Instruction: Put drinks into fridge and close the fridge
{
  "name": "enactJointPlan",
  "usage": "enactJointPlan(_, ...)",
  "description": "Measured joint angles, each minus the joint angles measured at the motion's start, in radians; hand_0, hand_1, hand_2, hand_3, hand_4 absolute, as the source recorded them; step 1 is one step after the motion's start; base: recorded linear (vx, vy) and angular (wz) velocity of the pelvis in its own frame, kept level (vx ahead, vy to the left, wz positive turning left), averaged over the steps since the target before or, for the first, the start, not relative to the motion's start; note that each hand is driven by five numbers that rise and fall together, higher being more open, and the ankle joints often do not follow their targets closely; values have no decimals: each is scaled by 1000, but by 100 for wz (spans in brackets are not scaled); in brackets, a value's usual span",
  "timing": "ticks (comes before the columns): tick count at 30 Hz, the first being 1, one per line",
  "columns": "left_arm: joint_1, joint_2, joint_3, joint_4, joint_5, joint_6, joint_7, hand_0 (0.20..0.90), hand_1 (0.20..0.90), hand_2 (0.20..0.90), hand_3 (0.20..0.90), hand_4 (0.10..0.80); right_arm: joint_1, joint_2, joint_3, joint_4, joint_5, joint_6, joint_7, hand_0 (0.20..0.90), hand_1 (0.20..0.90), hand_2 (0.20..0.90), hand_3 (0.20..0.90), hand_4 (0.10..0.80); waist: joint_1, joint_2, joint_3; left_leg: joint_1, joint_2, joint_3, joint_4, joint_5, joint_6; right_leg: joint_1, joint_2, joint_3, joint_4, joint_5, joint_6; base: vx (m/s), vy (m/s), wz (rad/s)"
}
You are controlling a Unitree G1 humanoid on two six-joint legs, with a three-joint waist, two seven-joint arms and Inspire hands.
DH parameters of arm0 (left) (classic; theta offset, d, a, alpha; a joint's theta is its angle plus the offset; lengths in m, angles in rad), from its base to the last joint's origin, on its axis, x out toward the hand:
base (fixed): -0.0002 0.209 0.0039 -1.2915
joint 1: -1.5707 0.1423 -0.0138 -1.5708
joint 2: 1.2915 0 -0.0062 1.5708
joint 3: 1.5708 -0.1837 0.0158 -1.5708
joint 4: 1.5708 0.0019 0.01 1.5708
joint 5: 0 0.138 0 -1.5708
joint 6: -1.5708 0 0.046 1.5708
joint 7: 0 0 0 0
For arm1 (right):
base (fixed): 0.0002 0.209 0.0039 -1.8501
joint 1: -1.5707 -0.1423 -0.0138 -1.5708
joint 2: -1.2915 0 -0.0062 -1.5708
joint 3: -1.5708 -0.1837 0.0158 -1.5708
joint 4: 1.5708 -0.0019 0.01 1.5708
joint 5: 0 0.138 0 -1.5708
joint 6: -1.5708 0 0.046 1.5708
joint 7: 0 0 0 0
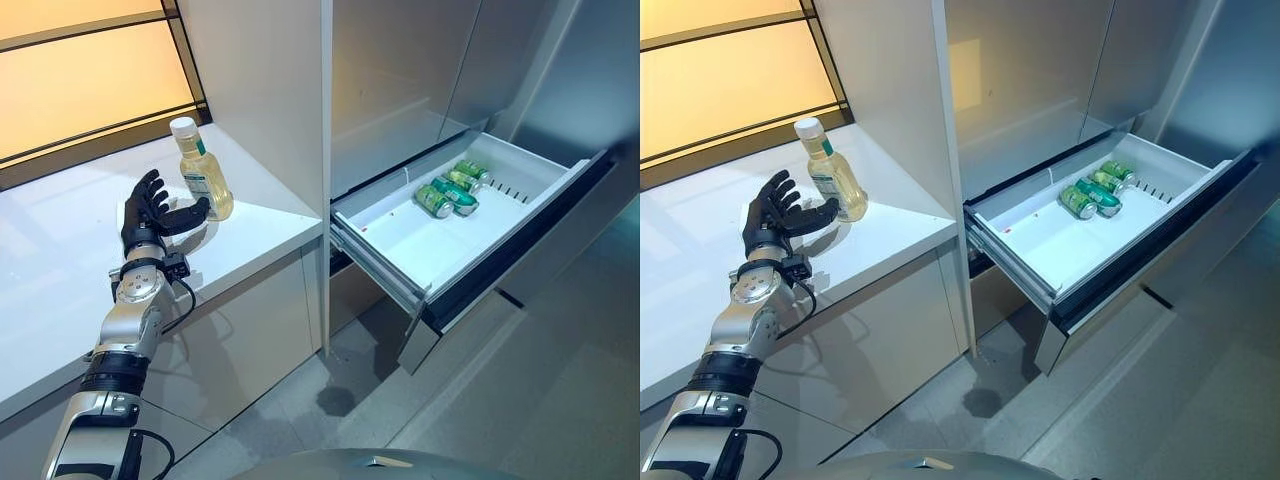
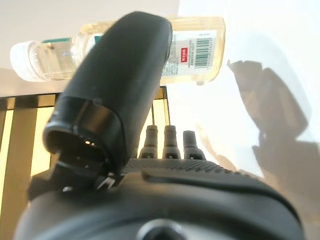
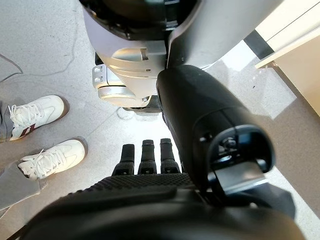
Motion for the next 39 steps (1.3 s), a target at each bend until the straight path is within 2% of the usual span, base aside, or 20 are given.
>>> enactJointPlan(13,0,-3,-3,-4,-25,5,-26,900,900,900,900,800,-2,-1,4,-3,1,0,-1,900,900,900,900,800,3,0,0,-4,0,-3,0,0,0,-3,0,-3,0,0,0,0,0,0)
enactJointPlan(27,-17,-2,-41,-3,62,-9,109,900,900,900,900,800,-5,2,11,-12,14,20,-18,900,900,900,900,800,0,-3,-11,-10,-1,-4,1,0,0,-8,0,-4,0,0,0,0,0,0)
enactJointPlan(33,-32,-2,-41,-3,62,-45,120,900,900,900,900,800,-4,2,11,-12,20,19,-18,900,900,900,900,800,-2,-3,-12,-10,-1,-3,1,0,0,-8,0,-3,0,0,0,0,0,0)
enactJointPlan(39,-46,-2,-46,-3,62,-47,118,900,900,900,900,800,-4,2,11,-12,20,18,-18,900,900,900,900,800,-4,-4,-12,-9,-1,-2,2,0,0,-9,0,-1,0,0,0,0,0,0)
